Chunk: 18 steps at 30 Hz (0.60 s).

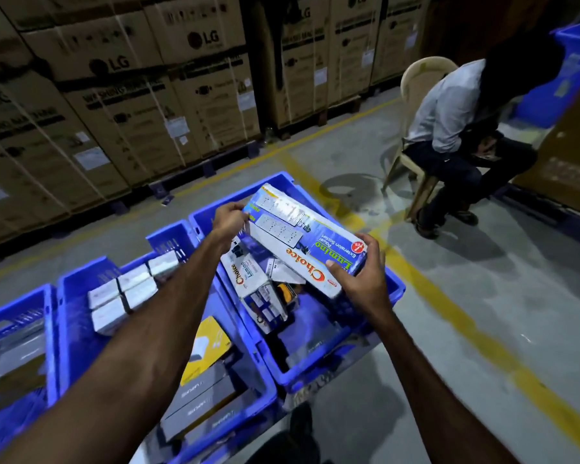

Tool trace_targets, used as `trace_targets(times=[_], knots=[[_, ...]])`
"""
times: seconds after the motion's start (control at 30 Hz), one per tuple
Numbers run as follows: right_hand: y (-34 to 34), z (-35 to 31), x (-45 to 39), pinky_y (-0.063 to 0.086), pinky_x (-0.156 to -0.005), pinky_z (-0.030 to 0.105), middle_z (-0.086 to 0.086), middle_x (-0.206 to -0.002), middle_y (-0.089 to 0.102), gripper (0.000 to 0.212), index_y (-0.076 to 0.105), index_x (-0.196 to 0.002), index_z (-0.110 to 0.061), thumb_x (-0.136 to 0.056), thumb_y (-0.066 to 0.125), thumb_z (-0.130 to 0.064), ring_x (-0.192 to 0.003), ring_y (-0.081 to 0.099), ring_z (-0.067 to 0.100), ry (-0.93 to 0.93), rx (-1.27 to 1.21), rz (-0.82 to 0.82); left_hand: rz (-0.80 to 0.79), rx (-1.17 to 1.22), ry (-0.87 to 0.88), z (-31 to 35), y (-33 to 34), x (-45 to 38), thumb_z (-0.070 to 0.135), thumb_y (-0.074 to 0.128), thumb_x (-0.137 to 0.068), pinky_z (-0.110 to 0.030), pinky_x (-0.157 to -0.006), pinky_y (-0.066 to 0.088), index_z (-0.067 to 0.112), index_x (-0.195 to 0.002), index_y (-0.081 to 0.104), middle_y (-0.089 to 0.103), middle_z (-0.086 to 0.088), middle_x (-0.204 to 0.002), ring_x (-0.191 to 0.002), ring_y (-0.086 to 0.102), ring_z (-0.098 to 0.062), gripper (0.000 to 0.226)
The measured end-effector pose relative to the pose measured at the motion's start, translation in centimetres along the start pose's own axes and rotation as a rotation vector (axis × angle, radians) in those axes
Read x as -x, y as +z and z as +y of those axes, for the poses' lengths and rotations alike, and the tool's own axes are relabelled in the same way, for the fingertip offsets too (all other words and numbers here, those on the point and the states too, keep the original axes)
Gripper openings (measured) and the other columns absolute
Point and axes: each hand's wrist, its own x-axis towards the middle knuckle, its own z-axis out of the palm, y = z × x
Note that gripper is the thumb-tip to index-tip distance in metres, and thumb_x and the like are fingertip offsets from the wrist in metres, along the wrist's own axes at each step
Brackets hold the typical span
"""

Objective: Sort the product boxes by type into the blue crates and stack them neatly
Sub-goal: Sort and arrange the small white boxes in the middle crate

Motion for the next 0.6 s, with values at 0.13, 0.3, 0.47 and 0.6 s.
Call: trace_targets(times=[0.13, 0.3, 0.47, 0.6], knots=[[1.8, 0.1, -1.2, 0.04, -0.101, 0.011, -0.002, -0.132, 0.041, 0.07, 0.051, -0.137, -0.028, -0.079, 0.088, -0.019, -0.116, 0.053, 0.001, -0.127, 0.123, -0.036, -0.062, -0.102, 0.0, -0.8, 1.0, -2.4, -0.014, 0.057, -0.088, -0.021, -0.049, 0.051, 0.008, -0.093, 0.07, 0.069, -0.005, -0.079, -0.063, 0.062, -0.014, 0.026], [5.2, 0.6, -2.5, 0.037, -0.111, 0.019, -0.001, -0.136, 0.038, 0.062, 0.054, -0.132, -0.024, -0.079, 0.085, -0.014, -0.123, 0.048, 0.006, -0.198, 0.227, -0.247, -0.125, -0.101, -0.022, -2.0, 1.9, -6.2, -0.001, 0.062, -0.087, -0.029, -0.067, 0.051, 0.003, -0.1, 0.076, 0.076, -0.013, -0.097, -0.08, 0.067, -0.022, 0.019], [8.8, 1.4, -1.7, 0.04, -0.112, 0.022, -0.003, -0.139, 0.045, 0.063, 0.053, -0.137, -0.023, -0.08, 0.079, -0.011, -0.124, 0.051, 0.009, -0.26, 0.304, -0.549, -0.089, -0.072, 0.007, -2.6, 3.3, -8.0, 0.029, 0.072, -0.092, -0.031, -0.078, 0.044, 0.013, -0.098, 0.07, 0.068, -0.008, -0.091, -0.093, 0.058, -0.019, 0.018], [9.2, 2.6, -2.2, 0.045, -0.113, 0.033, -0.007, -0.151, 0.047, 0.08, 0.038, -0.152, -0.03, -0.084, 0.073, -0.008, -0.137, 0.051, 0.009, -0.179, 0.255, -0.577, -0.109, -0.208, 0.004, -3.3, 3.7, -7.1, 0.028, 0.076, -0.094, -0.038, -0.11, 0.047, 0.009, -0.15, 0.049, 0.058, -0.011, -0.149, -0.132, 0.058, -0.03, 0.066]])
